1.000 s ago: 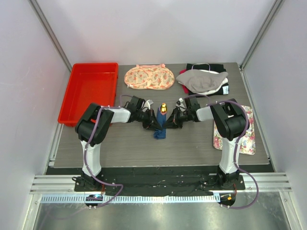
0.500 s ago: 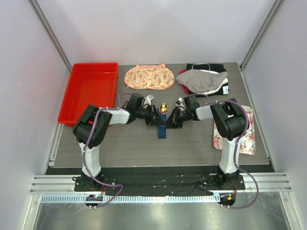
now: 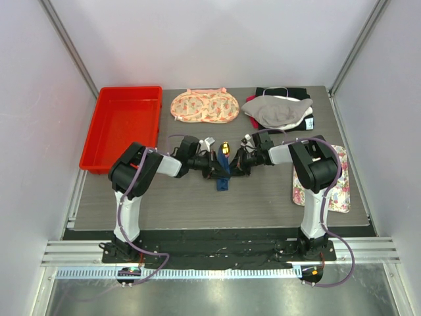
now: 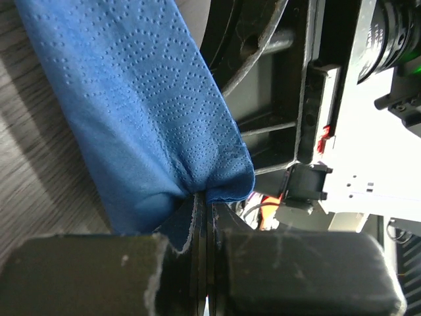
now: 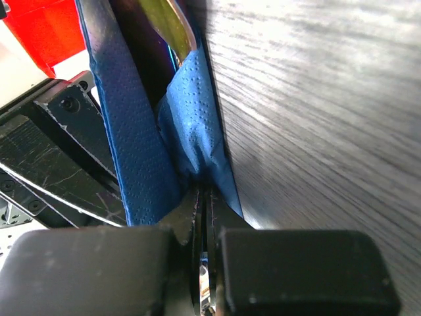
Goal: Place the utensils on the paper napkin and roll it up
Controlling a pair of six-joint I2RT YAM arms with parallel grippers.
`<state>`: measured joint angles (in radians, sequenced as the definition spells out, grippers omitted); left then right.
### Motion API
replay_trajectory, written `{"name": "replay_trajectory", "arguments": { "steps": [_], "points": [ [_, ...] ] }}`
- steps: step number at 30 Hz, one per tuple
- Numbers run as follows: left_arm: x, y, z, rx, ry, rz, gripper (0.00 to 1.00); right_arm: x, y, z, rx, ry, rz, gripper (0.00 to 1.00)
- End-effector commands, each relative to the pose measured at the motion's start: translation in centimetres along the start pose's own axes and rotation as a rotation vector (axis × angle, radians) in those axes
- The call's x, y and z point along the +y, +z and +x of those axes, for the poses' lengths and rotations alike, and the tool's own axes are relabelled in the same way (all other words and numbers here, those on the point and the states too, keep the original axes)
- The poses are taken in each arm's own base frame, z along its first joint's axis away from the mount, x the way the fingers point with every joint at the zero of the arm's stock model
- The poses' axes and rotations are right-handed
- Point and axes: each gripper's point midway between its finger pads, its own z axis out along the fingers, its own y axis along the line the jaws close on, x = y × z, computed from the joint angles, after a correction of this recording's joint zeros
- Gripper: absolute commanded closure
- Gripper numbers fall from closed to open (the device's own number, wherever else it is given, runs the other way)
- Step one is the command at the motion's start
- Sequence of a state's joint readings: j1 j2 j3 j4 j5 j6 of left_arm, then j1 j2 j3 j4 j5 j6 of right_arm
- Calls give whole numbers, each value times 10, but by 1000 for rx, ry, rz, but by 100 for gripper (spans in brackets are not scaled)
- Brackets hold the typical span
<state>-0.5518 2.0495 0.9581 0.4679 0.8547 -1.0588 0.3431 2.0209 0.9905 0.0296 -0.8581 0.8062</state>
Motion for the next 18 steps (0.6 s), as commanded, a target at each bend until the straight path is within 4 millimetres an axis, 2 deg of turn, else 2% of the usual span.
{"name": "replay_trajectory", "arguments": {
  "steps": [1,6,10,12,13,15,18],
  "points": [
    [27,5,18,42,21,-53,99,-48,9,3,-25,43,177,99],
    [63,5,18,43,-9,-157,99,-35,5,0,-26,1,156,99],
    [88,0,22,68,-41,-256,99,-26,-12,-5,-24,-48,192,96],
    [91,-1,21,64,-24,-276,99,-15,-23,-20,-45,-100,188,93],
    [93,-1,21,64,-25,-283,99,-15,-29,-17,-27,-92,205,93],
    [99,-2,23,69,-39,-311,99,-2,-40,-28,-46,-143,195,91],
    [104,-3,21,68,-28,-337,98,17,-52,-34,-65,-189,177,86]
  ]
}}
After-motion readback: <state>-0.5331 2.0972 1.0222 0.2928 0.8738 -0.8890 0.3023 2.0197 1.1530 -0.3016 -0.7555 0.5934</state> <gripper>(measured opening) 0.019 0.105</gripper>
